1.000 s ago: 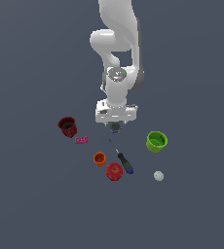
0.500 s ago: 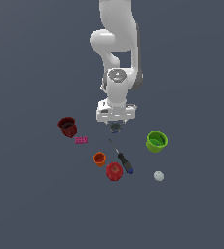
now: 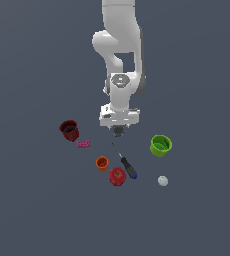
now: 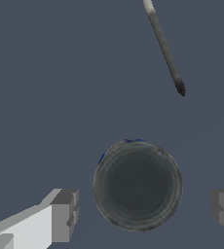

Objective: Pick up a designated object from a clutter of objects.

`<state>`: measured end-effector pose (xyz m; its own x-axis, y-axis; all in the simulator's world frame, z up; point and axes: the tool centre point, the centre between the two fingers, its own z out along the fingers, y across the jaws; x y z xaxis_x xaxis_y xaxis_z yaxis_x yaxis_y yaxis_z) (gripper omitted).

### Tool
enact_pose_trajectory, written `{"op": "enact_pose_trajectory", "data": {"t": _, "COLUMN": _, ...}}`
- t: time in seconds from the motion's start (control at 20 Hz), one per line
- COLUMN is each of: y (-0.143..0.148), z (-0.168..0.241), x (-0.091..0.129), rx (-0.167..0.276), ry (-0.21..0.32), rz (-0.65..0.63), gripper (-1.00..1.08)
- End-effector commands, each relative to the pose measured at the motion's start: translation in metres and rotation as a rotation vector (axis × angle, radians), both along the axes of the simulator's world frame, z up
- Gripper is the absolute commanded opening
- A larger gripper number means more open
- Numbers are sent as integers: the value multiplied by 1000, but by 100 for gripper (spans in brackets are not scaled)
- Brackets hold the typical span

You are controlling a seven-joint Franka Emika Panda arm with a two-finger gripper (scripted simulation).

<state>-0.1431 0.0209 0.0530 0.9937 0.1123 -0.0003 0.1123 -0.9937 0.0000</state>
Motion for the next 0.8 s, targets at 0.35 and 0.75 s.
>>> {"op": "enact_pose_trajectory", "data": {"t": 0.35, "y": 0, "z": -33, "x": -1, "rx": 0, "ry": 0, "rz": 1, "gripper": 100}}
{"op": "enact_pose_trajectory", "data": {"t": 0.75, "y": 0, "z": -39, "x": 0, "rx": 0, "ry": 0, "rz": 1, "gripper": 100}}
